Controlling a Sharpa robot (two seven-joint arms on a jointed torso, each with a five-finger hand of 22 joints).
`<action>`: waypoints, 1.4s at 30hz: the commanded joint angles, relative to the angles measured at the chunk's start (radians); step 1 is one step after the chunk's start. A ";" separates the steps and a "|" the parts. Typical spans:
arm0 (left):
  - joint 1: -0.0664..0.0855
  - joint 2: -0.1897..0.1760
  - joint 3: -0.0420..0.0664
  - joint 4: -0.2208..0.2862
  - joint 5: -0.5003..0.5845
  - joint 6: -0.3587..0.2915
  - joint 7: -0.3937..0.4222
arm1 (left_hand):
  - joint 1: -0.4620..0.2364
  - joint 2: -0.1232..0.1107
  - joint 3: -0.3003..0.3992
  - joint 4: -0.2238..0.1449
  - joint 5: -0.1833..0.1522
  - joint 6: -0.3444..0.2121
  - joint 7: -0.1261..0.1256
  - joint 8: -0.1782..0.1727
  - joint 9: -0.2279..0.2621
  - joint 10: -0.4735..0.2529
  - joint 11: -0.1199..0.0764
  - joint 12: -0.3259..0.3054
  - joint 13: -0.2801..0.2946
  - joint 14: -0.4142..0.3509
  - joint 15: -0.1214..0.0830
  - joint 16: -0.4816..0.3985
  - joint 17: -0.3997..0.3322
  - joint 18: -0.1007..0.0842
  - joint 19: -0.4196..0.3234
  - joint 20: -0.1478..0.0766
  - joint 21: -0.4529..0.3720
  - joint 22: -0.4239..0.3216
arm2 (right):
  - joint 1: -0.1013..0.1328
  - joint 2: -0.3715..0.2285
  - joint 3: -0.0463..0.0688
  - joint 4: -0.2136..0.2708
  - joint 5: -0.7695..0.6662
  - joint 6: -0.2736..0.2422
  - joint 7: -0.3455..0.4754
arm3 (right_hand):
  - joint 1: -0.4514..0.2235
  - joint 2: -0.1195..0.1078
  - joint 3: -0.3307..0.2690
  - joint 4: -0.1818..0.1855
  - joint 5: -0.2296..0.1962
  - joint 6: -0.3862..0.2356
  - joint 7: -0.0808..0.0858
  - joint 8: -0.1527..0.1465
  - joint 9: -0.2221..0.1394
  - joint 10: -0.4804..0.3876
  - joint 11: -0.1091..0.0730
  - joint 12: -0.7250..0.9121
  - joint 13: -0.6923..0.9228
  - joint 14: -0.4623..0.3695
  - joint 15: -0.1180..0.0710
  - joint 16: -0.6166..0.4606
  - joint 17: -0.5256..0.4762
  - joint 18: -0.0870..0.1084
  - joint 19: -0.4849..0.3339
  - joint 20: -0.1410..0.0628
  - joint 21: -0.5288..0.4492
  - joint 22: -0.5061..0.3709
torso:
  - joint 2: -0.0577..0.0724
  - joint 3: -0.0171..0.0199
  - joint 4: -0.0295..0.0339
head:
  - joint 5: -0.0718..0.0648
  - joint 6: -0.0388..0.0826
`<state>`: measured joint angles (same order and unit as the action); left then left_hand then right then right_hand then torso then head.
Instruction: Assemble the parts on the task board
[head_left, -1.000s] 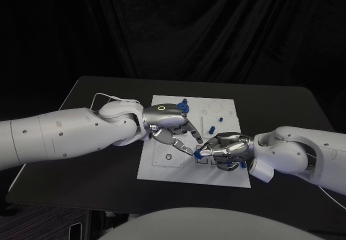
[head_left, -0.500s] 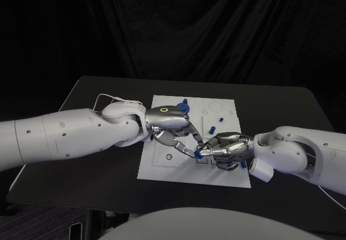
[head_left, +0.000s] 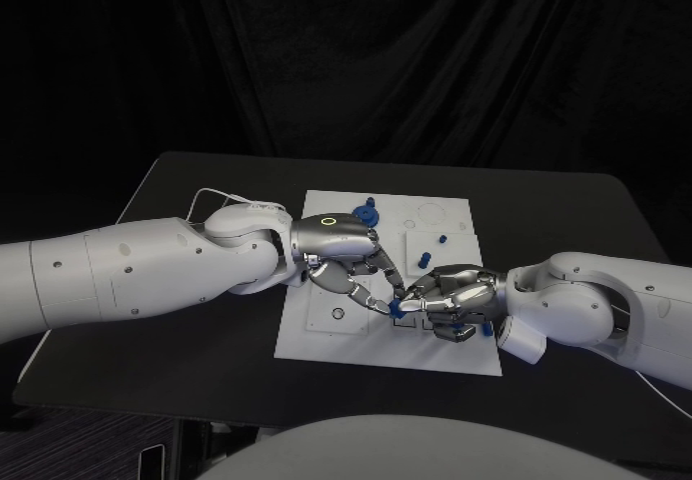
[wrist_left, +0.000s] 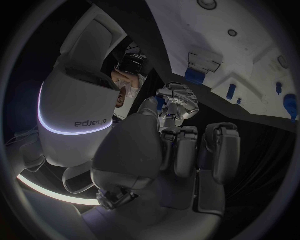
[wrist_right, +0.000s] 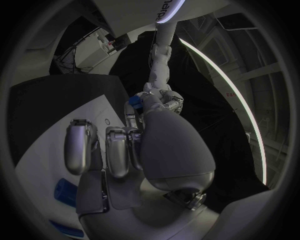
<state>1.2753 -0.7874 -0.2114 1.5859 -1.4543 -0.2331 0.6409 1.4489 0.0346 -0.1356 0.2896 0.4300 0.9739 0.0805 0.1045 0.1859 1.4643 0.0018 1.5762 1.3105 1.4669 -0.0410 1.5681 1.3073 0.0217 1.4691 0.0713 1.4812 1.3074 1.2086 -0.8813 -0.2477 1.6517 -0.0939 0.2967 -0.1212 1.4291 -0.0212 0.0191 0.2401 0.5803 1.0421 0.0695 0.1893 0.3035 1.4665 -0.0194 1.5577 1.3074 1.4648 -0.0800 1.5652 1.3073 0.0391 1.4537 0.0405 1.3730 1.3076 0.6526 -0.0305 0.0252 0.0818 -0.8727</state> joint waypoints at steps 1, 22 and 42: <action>-0.003 0.004 0.001 0.002 0.009 0.011 0.019 | 0.016 0.005 0.010 0.000 0.018 0.004 -0.004 0.006 0.001 0.107 -0.006 -0.005 0.260 0.104 -0.005 0.003 0.263 0.000 0.041 -0.002 0.006 0.236 | -0.001 0.001 0.000 0.000 0.004 0.010 -0.024 | 0.003 0.006 0.003 0.001 0.002 0.001 -0.006 0.003 0.158 0.076 0.009 -0.006 0.224 0.103 0.009 0.000 0.253 0.016 -0.005 -0.001 -0.004 0.186 | 0.000 -0.0004 -0.0006 | 0.001 0.000; -0.013 0.012 0.001 0.014 0.009 0.018 0.028 | 0.079 0.014 0.051 -0.002 -0.039 0.011 -0.003 0.022 0.009 0.107 -0.008 -0.005 0.260 0.104 -0.008 0.003 0.263 -0.001 0.041 -0.007 0.007 0.236 | -0.001 0.004 0.000 -0.009 0.004 0.014 -0.045 | 0.004 0.009 0.001 0.002 0.003 -0.006 -0.003 0.004 0.157 0.072 0.011 -0.008 0.219 0.100 0.011 -0.005 0.245 0.019 -0.013 0.001 -0.018 0.181 | 0.000 -0.0004 -0.0003 | 0.004 0.000; -0.017 0.014 0.001 0.006 0.009 0.020 0.015 | 0.117 0.004 0.082 -0.010 -0.037 0.110 -0.020 0.130 0.086 0.107 -0.007 -0.005 0.260 0.104 -0.004 0.003 0.263 -0.001 0.041 -0.004 0.008 0.236 | -0.001 0.004 0.000 -0.010 0.004 0.043 -0.047 | 0.004 0.011 -0.002 0.003 -0.001 -0.010 -0.001 0.005 0.156 0.069 0.013 -0.010 0.216 0.099 0.012 -0.007 0.241 0.020 -0.016 0.002 -0.021 0.179 | -0.001 -0.0004 0.0002 | 0.005 0.000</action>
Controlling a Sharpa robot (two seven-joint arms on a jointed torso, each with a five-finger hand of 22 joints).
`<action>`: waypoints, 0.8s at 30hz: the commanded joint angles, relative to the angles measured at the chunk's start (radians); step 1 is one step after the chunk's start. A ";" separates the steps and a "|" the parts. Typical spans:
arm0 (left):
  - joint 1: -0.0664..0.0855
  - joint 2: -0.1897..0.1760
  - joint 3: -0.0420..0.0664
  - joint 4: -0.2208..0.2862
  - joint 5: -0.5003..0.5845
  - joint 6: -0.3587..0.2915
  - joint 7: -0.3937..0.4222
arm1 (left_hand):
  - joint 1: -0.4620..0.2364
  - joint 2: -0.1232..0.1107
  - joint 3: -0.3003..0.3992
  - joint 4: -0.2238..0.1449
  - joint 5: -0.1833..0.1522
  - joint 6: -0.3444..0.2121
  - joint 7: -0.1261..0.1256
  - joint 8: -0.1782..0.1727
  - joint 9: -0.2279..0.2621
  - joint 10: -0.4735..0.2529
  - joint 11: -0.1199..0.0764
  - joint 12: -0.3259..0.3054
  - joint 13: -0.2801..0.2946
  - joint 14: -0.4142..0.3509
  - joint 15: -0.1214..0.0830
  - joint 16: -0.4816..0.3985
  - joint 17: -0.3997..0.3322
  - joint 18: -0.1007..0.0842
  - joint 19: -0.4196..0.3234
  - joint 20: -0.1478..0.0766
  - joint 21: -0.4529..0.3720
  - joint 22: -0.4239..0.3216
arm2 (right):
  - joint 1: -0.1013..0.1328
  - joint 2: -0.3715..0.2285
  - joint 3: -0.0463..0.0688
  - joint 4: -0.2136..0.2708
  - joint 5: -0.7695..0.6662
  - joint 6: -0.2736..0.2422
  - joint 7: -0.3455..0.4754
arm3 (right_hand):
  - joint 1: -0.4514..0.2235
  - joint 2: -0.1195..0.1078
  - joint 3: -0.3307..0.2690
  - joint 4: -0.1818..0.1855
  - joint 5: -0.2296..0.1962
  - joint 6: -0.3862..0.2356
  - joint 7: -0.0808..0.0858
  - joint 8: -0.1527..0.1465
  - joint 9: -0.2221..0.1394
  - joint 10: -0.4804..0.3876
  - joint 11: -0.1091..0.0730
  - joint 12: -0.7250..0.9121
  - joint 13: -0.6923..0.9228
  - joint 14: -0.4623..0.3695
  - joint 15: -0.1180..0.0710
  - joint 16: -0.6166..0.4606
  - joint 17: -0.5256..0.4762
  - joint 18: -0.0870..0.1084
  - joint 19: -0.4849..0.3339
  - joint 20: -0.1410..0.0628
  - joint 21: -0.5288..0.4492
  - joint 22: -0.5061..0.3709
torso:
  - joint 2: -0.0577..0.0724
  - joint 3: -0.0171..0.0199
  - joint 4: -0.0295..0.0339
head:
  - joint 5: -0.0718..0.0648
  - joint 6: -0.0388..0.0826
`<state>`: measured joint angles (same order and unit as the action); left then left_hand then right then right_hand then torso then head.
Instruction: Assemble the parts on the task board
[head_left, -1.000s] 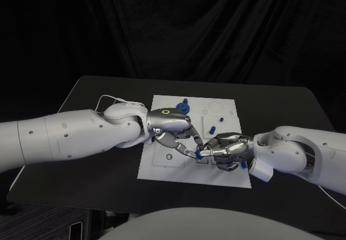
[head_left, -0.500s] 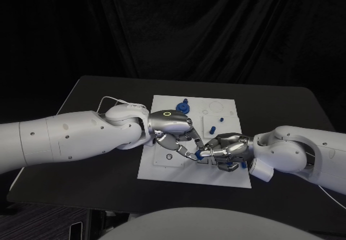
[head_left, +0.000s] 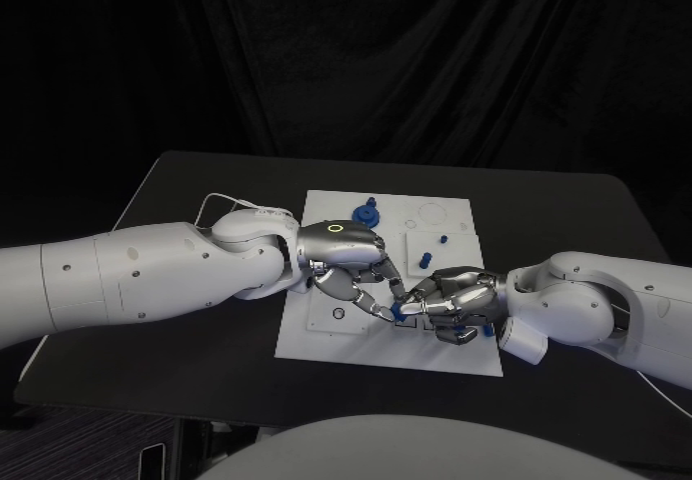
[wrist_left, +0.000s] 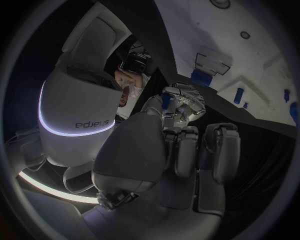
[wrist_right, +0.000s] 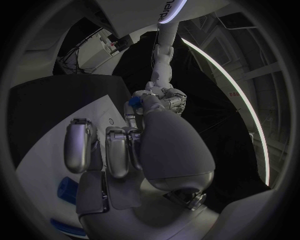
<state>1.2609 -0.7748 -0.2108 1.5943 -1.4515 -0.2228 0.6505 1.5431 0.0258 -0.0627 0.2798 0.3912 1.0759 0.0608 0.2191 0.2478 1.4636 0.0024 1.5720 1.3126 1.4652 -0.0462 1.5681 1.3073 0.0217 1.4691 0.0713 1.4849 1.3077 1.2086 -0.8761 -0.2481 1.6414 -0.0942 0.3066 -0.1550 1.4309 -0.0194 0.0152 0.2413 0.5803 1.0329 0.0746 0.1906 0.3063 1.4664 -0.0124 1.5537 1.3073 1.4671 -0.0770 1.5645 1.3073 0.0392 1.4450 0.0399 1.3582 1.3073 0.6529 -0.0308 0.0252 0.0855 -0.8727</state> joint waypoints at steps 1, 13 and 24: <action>-0.003 0.002 0.000 -0.002 0.007 0.010 0.004 | 0.027 0.013 0.012 -0.002 0.004 0.006 -0.002 0.023 0.033 0.107 -0.007 -0.001 0.258 0.106 0.000 0.003 0.263 -0.001 0.041 -0.003 0.004 0.236 | -0.001 -0.001 0.001 0.001 0.005 0.034 -0.013 | 0.002 0.009 0.000 0.003 -0.005 -0.004 -0.005 0.004 0.153 0.069 0.007 -0.006 0.215 0.097 0.010 -0.006 0.242 0.020 -0.008 0.003 -0.007 0.179 | -0.001 0.0001 -0.0002 | 0.002 0.000; -0.007 0.002 0.000 -0.005 0.007 0.017 -0.013 | 0.054 0.000 0.050 -0.003 0.093 -0.029 0.003 0.089 0.116 0.107 -0.003 -0.001 0.258 0.106 0.001 0.003 0.263 -0.001 0.041 -0.003 0.005 0.236 | -0.001 -0.002 0.001 0.000 0.005 0.022 -0.016 | -0.019 0.019 -0.050 0.035 -0.133 -0.097 0.023 0.000 0.129 0.019 0.031 -0.036 0.150 0.087 0.030 -0.022 0.215 0.030 -0.035 0.020 -0.049 0.160 | 0.000 0.0000 -0.0007 | 0.005 0.000; -0.010 -0.027 0.000 -0.043 0.007 0.013 -0.086 | 0.044 -0.001 0.065 0.006 0.094 -0.052 0.008 0.095 0.136 0.107 0.001 -0.001 0.258 0.106 0.004 0.003 0.263 0.001 0.034 -0.001 -0.004 0.233 | -0.001 -0.026 0.001 0.002 -0.078 -0.056 0.019 | -0.065 0.029 -0.144 0.046 -0.280 -0.276 0.063 0.003 0.065 -0.072 0.064 -0.087 0.032 0.048 0.061 -0.082 0.117 0.054 -0.095 0.052 -0.145 0.113 | -0.001 0.0009 0.0004 | 0.004 0.000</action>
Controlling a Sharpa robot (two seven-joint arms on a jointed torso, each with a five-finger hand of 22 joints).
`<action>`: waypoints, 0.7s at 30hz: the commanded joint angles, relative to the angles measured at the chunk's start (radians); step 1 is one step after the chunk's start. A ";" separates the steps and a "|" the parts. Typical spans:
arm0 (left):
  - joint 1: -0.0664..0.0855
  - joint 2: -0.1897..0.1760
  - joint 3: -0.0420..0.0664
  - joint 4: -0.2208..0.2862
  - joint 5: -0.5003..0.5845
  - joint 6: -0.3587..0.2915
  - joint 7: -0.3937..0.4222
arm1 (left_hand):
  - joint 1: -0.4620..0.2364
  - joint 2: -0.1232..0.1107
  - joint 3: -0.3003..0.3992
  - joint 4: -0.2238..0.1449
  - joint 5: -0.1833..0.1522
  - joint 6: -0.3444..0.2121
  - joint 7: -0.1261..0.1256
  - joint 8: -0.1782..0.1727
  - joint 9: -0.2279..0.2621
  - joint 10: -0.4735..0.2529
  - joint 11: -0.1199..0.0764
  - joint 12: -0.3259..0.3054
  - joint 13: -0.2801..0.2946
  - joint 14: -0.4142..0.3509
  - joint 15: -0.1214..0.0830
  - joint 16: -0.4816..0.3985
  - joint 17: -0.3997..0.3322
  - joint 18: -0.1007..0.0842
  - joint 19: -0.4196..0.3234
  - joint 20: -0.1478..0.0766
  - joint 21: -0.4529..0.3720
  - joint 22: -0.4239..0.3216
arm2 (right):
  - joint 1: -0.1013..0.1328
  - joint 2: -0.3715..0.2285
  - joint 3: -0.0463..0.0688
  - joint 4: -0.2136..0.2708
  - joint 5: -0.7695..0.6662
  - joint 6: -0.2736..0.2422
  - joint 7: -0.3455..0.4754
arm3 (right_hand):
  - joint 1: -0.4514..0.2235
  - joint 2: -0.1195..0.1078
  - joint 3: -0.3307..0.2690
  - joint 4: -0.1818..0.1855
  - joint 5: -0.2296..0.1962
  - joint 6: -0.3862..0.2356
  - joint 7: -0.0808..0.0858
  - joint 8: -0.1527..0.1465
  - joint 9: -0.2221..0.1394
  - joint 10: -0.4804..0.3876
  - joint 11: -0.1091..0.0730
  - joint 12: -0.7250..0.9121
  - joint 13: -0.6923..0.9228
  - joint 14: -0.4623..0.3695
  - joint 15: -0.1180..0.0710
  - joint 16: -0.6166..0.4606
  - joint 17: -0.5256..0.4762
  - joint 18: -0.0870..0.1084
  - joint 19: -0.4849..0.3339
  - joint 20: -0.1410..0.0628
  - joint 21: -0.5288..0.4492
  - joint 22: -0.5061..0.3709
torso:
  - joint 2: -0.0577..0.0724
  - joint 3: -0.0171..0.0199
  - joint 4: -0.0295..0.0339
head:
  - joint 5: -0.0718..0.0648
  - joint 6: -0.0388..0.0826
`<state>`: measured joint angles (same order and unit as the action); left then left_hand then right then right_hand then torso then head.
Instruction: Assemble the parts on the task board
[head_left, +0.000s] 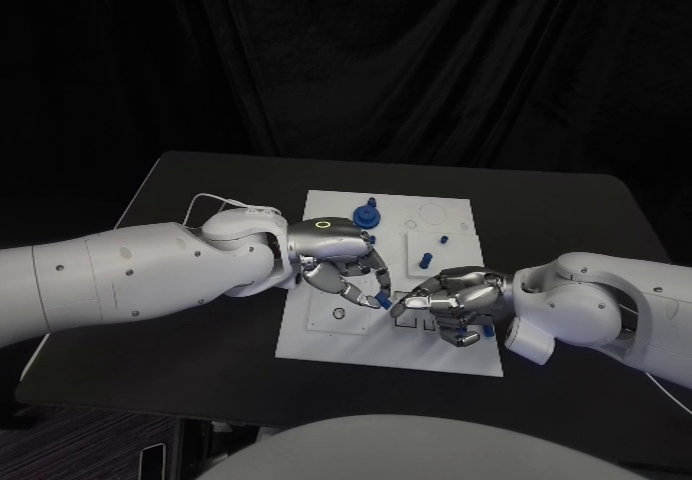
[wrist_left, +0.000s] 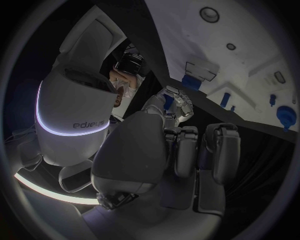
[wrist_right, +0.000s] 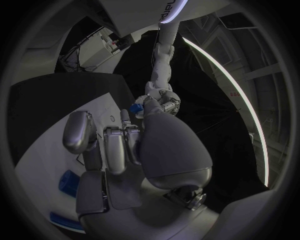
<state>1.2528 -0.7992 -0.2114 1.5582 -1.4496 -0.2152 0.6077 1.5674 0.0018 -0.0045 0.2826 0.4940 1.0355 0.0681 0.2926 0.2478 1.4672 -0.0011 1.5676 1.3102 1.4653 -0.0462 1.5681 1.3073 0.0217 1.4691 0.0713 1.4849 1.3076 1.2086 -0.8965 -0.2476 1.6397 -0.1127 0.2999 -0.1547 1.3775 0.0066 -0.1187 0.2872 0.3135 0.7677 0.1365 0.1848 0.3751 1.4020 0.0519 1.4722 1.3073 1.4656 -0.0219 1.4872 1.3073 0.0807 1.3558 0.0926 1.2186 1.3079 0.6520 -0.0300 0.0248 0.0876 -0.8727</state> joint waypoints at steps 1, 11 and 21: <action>-0.002 -0.005 0.001 -0.011 0.005 0.005 -0.050 | 0.019 0.023 0.007 0.003 -0.011 -0.013 0.001 0.021 0.136 0.104 0.004 0.003 0.261 0.105 0.005 0.003 0.263 0.001 0.033 -0.001 -0.005 0.233 | -0.001 -0.009 0.000 0.004 -0.071 -0.062 0.023 | -0.014 0.005 -0.017 0.000 -0.022 -0.016 0.001 0.015 -0.006 -0.009 0.001 -0.006 0.031 0.049 0.006 -0.005 0.116 0.013 -0.007 0.000 -0.007 0.111 | -0.001 0.0000 0.0010 | 0.002 0.000; -0.004 -0.017 0.001 -0.046 0.005 -0.007 -0.104 | 0.010 0.026 0.012 0.006 -0.020 -0.016 0.001 0.022 0.142 0.104 0.006 0.003 0.261 0.105 0.006 0.003 0.263 0.002 0.032 0.000 -0.006 0.232 | 0.000 -0.033 0.000 0.008 -0.107 -0.174 0.061 | -0.020 0.009 -0.040 0.000 -0.047 -0.028 0.003 0.042 -0.012 -0.009 0.005 -0.003 0.028 0.048 0.010 -0.006 0.112 0.013 -0.007 0.003 -0.008 0.108 | -0.001 0.0006 -0.0009 | 0.003 0.000; -0.005 -0.039 0.001 -0.090 0.005 -0.022 -0.280 | -0.023 0.032 0.027 0.003 -0.053 -0.025 -0.001 0.025 0.156 0.104 0.001 0.003 0.261 0.105 0.001 0.003 0.263 0.004 0.029 -0.001 -0.011 0.230 | 0.005 -0.060 0.000 0.034 -0.222 -0.308 0.150 | -0.006 0.022 -0.051 -0.003 -0.032 -0.023 0.002 0.077 -0.017 0.002 0.005 0.006 0.038 0.053 0.010 0.001 0.120 0.009 0.006 0.004 0.009 0.113 | 0.000 -0.0003 -0.0006 | 0.011 0.000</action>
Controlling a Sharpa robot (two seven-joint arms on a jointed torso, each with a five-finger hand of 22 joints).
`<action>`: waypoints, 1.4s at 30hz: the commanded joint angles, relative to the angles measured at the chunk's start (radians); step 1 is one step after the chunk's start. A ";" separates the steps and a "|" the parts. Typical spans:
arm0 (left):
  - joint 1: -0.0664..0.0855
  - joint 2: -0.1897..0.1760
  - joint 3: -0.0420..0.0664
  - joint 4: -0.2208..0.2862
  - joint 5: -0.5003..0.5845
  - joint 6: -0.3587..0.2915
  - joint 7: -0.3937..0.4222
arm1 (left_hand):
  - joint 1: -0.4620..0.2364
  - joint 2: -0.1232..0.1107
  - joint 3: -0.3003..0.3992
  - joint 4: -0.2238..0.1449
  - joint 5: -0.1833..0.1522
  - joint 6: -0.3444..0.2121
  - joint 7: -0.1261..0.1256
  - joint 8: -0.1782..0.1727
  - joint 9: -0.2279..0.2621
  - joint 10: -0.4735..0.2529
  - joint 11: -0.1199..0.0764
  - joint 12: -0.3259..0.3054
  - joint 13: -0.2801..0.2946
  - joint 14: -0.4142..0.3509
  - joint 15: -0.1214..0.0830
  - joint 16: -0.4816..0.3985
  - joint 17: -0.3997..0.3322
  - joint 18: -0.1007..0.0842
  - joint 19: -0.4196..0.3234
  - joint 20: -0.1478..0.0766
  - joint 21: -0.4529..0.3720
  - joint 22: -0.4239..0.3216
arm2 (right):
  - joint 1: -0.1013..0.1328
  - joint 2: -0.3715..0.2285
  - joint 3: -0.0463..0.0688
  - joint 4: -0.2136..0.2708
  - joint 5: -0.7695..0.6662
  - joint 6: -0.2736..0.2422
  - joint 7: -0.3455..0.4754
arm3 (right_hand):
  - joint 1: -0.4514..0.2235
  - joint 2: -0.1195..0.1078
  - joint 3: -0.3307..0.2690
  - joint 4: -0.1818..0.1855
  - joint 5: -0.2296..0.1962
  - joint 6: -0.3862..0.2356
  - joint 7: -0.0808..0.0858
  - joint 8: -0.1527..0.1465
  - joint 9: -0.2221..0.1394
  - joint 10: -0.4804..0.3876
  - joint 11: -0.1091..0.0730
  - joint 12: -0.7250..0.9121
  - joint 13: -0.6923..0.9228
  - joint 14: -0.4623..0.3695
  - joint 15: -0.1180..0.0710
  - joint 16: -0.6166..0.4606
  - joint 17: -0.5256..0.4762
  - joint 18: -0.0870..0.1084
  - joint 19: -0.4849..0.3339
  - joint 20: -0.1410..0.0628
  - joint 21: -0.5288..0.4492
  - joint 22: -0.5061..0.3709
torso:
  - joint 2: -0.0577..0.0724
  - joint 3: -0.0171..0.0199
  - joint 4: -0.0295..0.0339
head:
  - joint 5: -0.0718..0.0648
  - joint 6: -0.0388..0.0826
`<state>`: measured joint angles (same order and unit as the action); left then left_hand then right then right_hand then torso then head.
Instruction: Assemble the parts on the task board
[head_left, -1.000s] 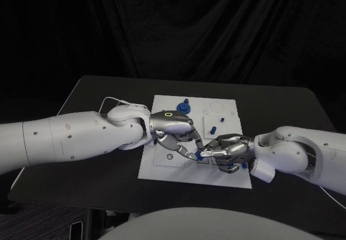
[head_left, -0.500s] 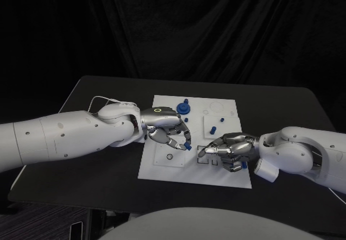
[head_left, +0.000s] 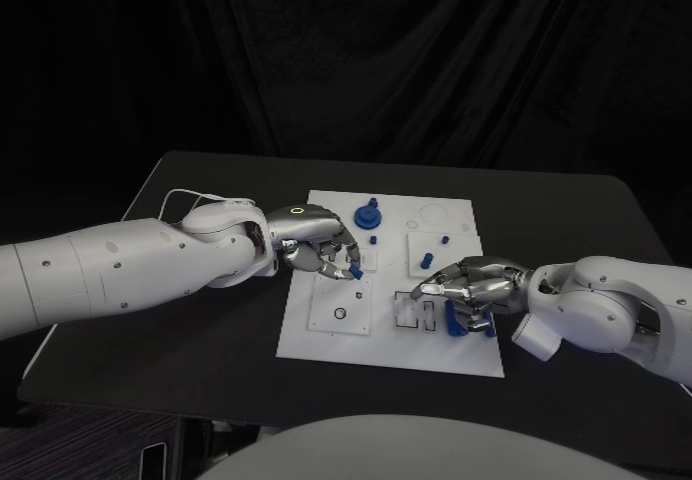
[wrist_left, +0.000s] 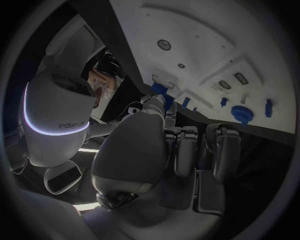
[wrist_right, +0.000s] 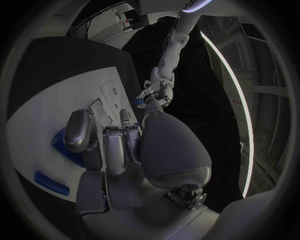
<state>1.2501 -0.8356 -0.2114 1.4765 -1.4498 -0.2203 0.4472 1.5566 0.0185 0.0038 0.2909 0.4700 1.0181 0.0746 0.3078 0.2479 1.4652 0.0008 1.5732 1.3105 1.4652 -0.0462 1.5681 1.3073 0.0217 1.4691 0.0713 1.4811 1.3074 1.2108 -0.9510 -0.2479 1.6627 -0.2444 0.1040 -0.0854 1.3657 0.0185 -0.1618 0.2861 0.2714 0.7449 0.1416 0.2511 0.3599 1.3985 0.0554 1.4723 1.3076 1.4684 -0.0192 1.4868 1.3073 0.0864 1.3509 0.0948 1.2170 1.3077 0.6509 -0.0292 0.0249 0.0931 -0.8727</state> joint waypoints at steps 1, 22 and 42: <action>-0.002 -0.003 0.001 -0.012 0.005 -0.019 -0.138 | -0.015 0.015 0.029 -0.007 -0.047 -0.011 -0.007 0.009 0.159 0.106 -0.002 -0.002 0.260 0.106 0.001 0.003 0.263 0.004 0.027 -0.002 -0.010 0.229 | 0.003 -0.008 0.000 0.014 -0.109 -0.130 0.096 | 0.016 0.011 -0.010 -0.004 0.030 0.006 -0.006 0.023 -0.003 0.016 0.000 0.012 0.048 0.055 0.005 0.007 0.129 -0.001 0.024 0.000 0.031 0.122 | 0.001 -0.0011 -0.0008 | 0.006 0.000; 0.018 -0.003 0.001 -0.017 0.211 0.040 -0.418 | -0.053 0.009 0.064 -0.006 -0.039 -0.014 -0.009 0.011 0.176 0.106 -0.007 -0.002 0.260 0.106 -0.006 0.003 0.263 0.009 0.020 -0.009 -0.026 0.223 | 0.075 -0.025 0.000 0.064 -0.656 -0.400 0.212 | 0.142 0.005 -0.019 -0.016 0.219 0.070 -0.028 0.117 -0.039 0.056 -0.023 0.031 0.081 0.075 -0.016 0.031 0.165 -0.023 0.090 -0.019 0.120 0.159 | -0.002 0.0000 -0.0018 | 0.002 0.000; 0.071 0.055 0.001 -0.085 0.465 0.273 -0.602 | -0.098 0.016 0.102 -0.005 -0.088 -0.018 -0.012 0.013 0.200 0.106 -0.009 -0.002 0.260 0.106 -0.010 0.003 0.263 0.010 0.020 -0.014 -0.033 0.221 | 0.080 -0.015 0.000 0.054 -0.806 -0.408 0.180 | 0.154 0.006 -0.023 -0.003 0.202 0.081 -0.032 0.124 -0.052 0.055 -0.027 0.029 0.076 0.074 -0.019 0.026 0.156 -0.023 0.092 -0.023 0.119 0.160 | -0.001 0.0012 0.0001 | -0.006 0.000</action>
<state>1.3170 -0.7834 -0.2112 1.3911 -1.0562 -0.0246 -0.0992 1.4713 0.0285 0.0976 0.2856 0.3862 0.9986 0.0694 0.3117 0.2975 1.4689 -0.0029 1.5672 1.3082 1.4652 -0.0462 1.5681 1.3073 0.0217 1.4676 0.0658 1.4537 1.3073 1.2894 -0.9669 -0.2479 1.7166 -1.0158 -0.2951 0.1084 1.5061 0.0211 -0.1833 0.2772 0.4785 0.8166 0.1095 0.3698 0.3086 1.4470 0.0325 1.5057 1.3129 1.4640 -0.0309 1.5142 1.3073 0.0696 1.4369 0.0734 1.3364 1.3073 0.6502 -0.0290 0.0247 0.0868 -0.8727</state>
